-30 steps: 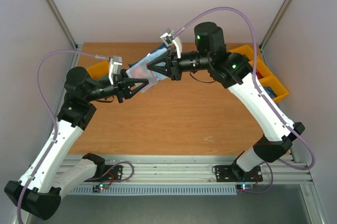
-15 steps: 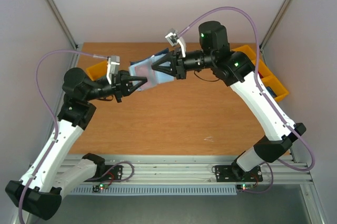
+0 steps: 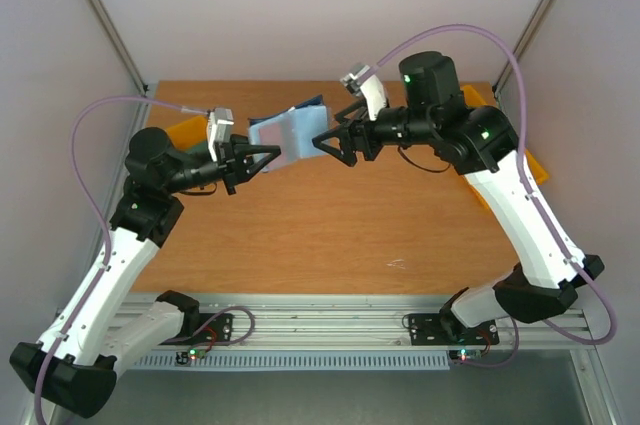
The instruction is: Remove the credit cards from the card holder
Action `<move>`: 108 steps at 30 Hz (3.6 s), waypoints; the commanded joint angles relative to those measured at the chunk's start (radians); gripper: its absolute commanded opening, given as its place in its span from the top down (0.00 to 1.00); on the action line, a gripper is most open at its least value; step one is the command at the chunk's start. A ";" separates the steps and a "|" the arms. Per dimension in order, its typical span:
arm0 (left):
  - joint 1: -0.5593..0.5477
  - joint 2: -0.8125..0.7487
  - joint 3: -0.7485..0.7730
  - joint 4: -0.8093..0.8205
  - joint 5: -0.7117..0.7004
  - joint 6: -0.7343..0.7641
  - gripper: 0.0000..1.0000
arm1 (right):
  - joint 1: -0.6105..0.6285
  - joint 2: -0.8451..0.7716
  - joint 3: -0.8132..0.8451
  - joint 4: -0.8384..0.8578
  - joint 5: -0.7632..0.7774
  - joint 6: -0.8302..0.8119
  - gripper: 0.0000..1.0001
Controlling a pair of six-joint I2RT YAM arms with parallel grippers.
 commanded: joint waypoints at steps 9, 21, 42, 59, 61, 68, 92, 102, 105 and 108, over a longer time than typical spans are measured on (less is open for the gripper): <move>0.003 0.013 0.002 0.332 0.205 -0.034 1.00 | -0.083 0.004 -0.043 0.038 -0.319 -0.118 0.01; -0.001 -0.002 0.001 0.292 0.194 -0.031 0.65 | -0.086 -0.008 -0.080 0.109 -0.537 -0.072 0.99; 0.041 -0.038 0.013 0.225 0.176 0.045 0.64 | -0.128 -0.078 -0.157 0.156 -0.671 0.001 0.99; -0.009 -0.014 -0.001 0.214 0.098 0.050 0.53 | -0.060 -0.024 -0.147 0.213 -0.611 0.027 0.99; -0.011 -0.017 -0.007 0.213 0.097 0.046 0.52 | -0.054 -0.019 -0.147 0.221 -0.599 0.036 0.99; -0.015 -0.024 -0.017 0.206 0.092 0.031 0.61 | -0.032 0.002 -0.140 0.225 -0.584 0.046 0.99; -0.009 -0.055 -0.005 0.181 0.150 -0.017 1.00 | -0.126 -0.101 -0.270 0.243 -0.410 -0.014 0.02; -0.009 -0.052 -0.012 0.202 0.154 -0.045 1.00 | -0.093 -0.022 -0.175 0.162 -0.587 -0.075 0.43; -0.005 -0.055 -0.013 0.172 0.115 -0.044 1.00 | -0.094 -0.039 -0.189 0.172 -0.595 -0.082 0.76; 0.000 -0.061 -0.017 0.114 -0.005 -0.043 0.85 | -0.095 -0.061 -0.206 0.180 -0.570 -0.080 0.99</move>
